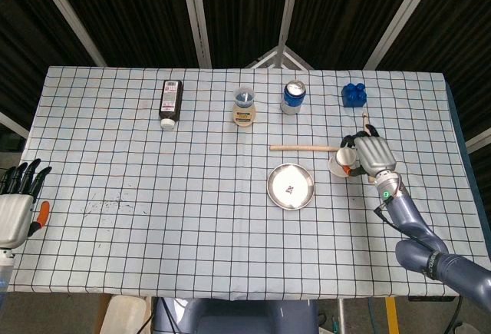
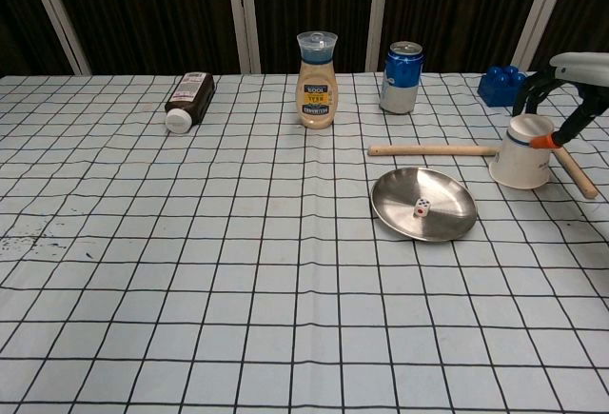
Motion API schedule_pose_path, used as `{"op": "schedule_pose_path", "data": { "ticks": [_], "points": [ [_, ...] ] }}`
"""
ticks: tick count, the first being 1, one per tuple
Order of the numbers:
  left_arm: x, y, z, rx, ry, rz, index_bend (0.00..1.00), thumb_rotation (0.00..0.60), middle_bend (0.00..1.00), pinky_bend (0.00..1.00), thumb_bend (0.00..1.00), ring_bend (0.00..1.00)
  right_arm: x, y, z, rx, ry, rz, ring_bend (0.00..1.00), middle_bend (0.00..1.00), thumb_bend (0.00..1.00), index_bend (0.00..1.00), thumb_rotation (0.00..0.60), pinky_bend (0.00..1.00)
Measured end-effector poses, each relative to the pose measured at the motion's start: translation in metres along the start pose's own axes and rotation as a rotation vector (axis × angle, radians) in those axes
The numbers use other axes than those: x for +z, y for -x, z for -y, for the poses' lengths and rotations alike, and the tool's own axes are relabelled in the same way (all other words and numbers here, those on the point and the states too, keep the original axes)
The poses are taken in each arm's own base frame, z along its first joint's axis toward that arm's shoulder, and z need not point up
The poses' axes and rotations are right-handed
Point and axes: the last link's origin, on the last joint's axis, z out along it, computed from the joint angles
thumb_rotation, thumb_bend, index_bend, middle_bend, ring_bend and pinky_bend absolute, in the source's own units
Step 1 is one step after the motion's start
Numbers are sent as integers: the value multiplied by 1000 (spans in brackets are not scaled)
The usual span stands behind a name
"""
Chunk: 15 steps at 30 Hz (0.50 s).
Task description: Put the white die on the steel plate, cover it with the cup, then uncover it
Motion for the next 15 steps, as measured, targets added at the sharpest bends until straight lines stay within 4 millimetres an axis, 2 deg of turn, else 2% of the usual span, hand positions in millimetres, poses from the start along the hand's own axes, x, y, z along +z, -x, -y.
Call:
{"op": "schedule_pose_path", "data": {
  "ticks": [5, 7, 12, 15],
  "points": [
    [1, 1, -1, 3, -3, 2, 104, 600, 0, 0, 707, 0, 1, 4, -5, 2, 4, 12, 222, 467, 369, 473, 600, 0],
    [1, 2, -1, 4, -3, 4, 104, 600, 0, 0, 707, 0, 1, 5, -7, 0, 8, 17, 207, 453, 342, 441, 600, 0],
    [1, 2, -1, 6, -4, 4, 103, 600, 0, 0, 707, 0, 1, 4, -13, -14, 22, 15, 139, 327, 125, 296, 600, 0],
    [1, 2, -1, 7, -5, 4, 103, 600, 0, 0, 707, 0, 0, 2, -14, -24, 28, 8, 101, 220, 59, 224, 600, 0]
  ]
}}
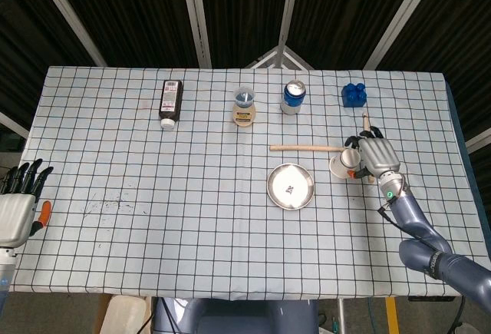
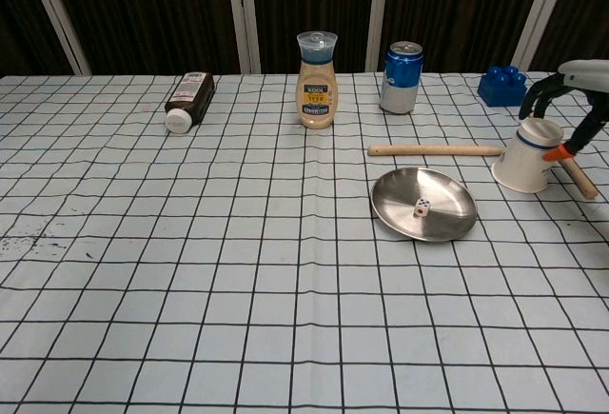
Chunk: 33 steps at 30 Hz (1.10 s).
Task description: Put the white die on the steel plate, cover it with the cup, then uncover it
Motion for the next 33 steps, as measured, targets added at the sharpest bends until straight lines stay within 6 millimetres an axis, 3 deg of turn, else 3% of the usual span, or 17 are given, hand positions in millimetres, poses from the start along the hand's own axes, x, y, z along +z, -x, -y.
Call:
{"op": "schedule_pose_path", "data": {
  "ticks": [5, 11, 15, 20, 25, 27, 33],
  "points": [
    [0, 0, 0, 0, 2, 0, 102, 600, 0, 0, 707, 0, -5, -5, 0, -18, 3, -6, 67, 107, 33, 76, 600, 0],
    [0, 0, 0, -4, 4, 1, 100, 600, 0, 0, 707, 0, -21, -15, 6, -28, -18, -18, 66, 99, 33, 64, 600, 0],
    [-1, -1, -1, -10, 13, 2, 103, 600, 0, 0, 707, 0, -46, -23, 11, -21, -41, -53, 75, 98, 33, 89, 600, 0],
    [-3, -4, 0, -24, 22, -2, 106, 600, 0, 0, 707, 0, -99, -27, 7, 5, -31, -125, 113, 118, 33, 162, 600, 0],
    [-6, -8, 3, -46, 22, -7, 105, 600, 0, 0, 707, 0, -170, -10, -13, -4, 34, -141, 132, 165, 32, 233, 600, 0],
    [-7, -10, 3, -55, 26, -12, 105, 600, 0, 0, 707, 0, -188, -6, -19, -3, 61, -164, 139, 190, 32, 267, 600, 0],
    [-12, -16, 7, -80, 30, -33, 104, 600, 0, 0, 707, 0, -243, 17, -41, 1, 152, -220, 134, 183, 32, 180, 600, 0]
  ]
}}
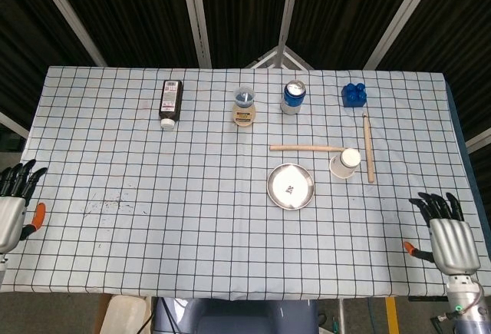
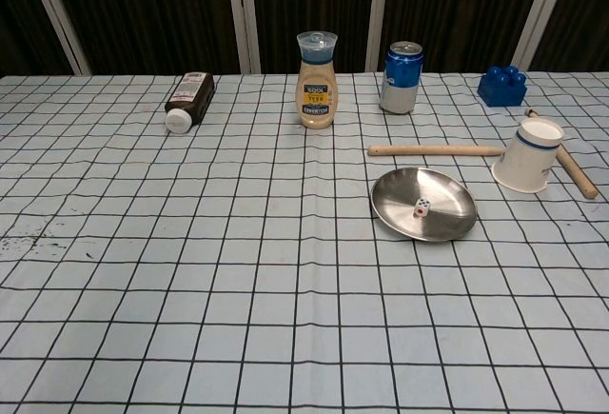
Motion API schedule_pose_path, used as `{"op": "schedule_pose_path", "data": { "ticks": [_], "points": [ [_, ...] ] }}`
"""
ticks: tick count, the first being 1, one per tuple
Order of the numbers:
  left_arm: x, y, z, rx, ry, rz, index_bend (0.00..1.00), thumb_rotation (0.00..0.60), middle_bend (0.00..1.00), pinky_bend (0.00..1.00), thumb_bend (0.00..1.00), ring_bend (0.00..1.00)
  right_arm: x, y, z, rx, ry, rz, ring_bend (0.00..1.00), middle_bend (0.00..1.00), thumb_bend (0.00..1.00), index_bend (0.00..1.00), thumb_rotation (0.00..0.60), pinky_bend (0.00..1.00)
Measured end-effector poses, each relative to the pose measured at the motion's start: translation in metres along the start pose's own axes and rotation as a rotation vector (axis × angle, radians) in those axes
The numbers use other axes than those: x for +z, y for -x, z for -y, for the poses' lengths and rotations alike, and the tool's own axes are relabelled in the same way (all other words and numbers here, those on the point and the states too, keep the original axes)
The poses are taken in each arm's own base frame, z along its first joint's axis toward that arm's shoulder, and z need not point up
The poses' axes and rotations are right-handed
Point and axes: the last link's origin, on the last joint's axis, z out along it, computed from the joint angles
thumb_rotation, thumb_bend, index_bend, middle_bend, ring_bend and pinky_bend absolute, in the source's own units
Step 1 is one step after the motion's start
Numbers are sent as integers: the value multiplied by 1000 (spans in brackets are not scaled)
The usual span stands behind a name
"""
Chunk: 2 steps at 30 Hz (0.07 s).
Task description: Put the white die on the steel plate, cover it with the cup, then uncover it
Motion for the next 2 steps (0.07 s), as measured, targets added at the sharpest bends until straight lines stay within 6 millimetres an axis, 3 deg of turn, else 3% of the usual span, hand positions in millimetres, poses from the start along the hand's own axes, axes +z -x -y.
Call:
{"op": "schedule_pose_path", "data": {
  "ticks": [2],
  "points": [
    [-1, -2, 2, -8, -1, -6, 104, 600, 0, 0, 707, 0, -7, 2, -6, -15, 13, -4, 131, 179, 32, 157, 600, 0]
  ]
}}
